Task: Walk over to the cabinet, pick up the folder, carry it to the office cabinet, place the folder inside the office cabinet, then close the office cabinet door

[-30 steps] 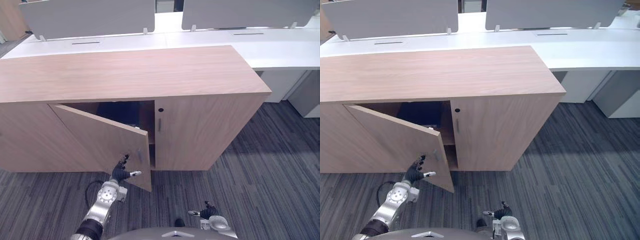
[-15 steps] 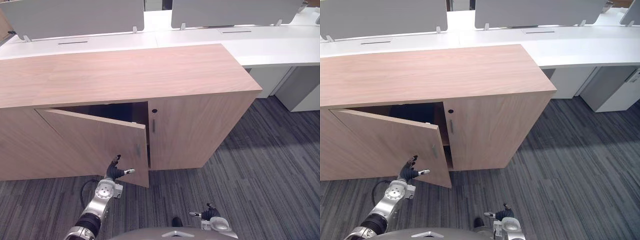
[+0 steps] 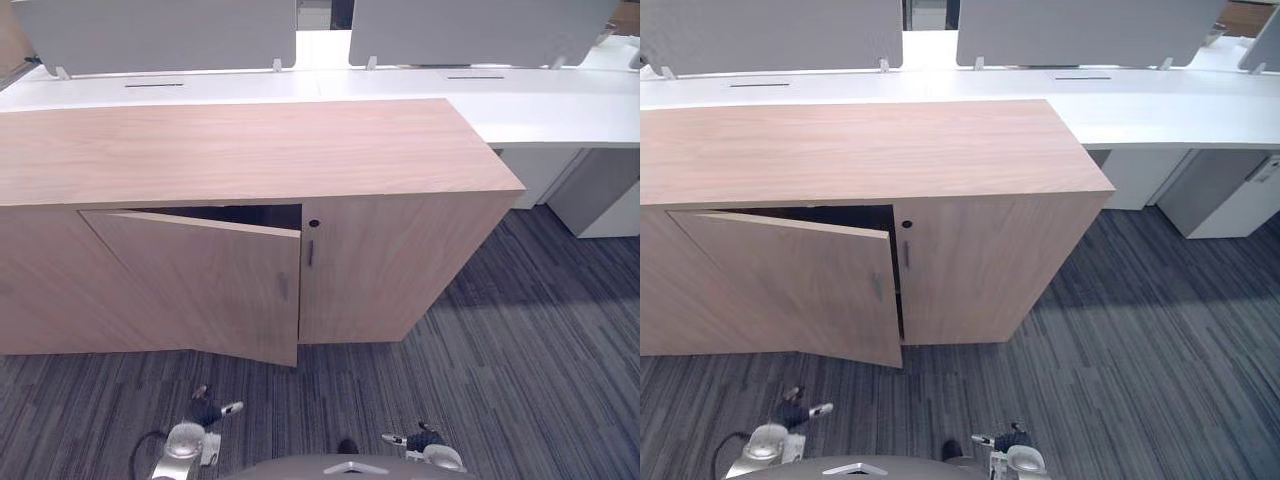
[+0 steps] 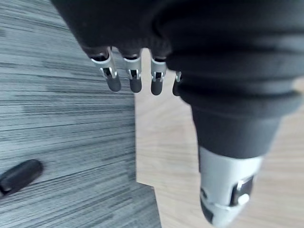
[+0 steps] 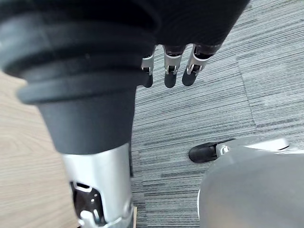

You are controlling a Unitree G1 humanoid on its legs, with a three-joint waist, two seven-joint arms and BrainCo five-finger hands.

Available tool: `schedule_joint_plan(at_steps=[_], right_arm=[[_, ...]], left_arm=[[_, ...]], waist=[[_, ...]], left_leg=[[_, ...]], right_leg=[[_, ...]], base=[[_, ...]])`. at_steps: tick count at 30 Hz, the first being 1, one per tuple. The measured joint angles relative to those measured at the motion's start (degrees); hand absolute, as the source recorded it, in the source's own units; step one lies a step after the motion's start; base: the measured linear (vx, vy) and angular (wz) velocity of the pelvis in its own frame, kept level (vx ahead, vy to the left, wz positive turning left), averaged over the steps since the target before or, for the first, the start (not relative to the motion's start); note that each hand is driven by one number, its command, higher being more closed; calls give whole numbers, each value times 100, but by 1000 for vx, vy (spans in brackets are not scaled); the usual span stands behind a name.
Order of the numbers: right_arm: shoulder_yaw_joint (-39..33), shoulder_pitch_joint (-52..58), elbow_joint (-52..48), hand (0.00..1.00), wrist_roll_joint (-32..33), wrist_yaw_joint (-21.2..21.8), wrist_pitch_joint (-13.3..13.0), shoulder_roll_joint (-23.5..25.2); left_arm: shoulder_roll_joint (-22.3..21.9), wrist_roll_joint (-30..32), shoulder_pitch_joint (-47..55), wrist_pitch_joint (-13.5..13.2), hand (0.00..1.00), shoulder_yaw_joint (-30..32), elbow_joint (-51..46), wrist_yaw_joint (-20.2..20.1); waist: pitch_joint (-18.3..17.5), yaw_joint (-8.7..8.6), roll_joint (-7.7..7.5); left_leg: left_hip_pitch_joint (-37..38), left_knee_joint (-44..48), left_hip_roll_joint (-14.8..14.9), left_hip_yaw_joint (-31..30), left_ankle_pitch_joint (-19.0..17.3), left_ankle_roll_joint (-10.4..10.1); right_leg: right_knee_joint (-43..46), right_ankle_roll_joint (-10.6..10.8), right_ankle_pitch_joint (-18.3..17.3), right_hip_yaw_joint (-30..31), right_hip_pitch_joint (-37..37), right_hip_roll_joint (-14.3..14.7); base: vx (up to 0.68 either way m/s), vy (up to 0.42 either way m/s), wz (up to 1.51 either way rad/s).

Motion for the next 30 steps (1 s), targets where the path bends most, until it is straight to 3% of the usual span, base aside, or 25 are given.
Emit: schedule_joint_plan(at_steps=[6, 14, 30], right_arm=[[-113, 4, 4, 0, 13, 6, 1, 16], [-225, 31, 6, 0, 2, 17, 5, 10], [-248, -102, 218, 0, -4, 129, 83, 16]], left_arm=[[-30, 206, 256, 82, 0, 349, 479, -98], [-209, 303, 332, 126, 0, 909, 695, -127], [-273, 301, 288, 218, 0, 1126, 748, -205]], waist=[[7, 26, -12], [5, 162, 26], [14, 292, 27]], left_leg=[[-46, -6, -88, -108, -61, -76], [-72, -3, -124, -125, -136, -24], [0, -38, -140, -437, -56, 89]], right_leg=[[-7, 52, -54, -58, -25, -109], [46, 92, -22, -11, -89, -111], [106, 17, -132, -261, 45, -140]], base=[[-42, -12, 5], [7, -20, -5], [-28, -41, 7]])
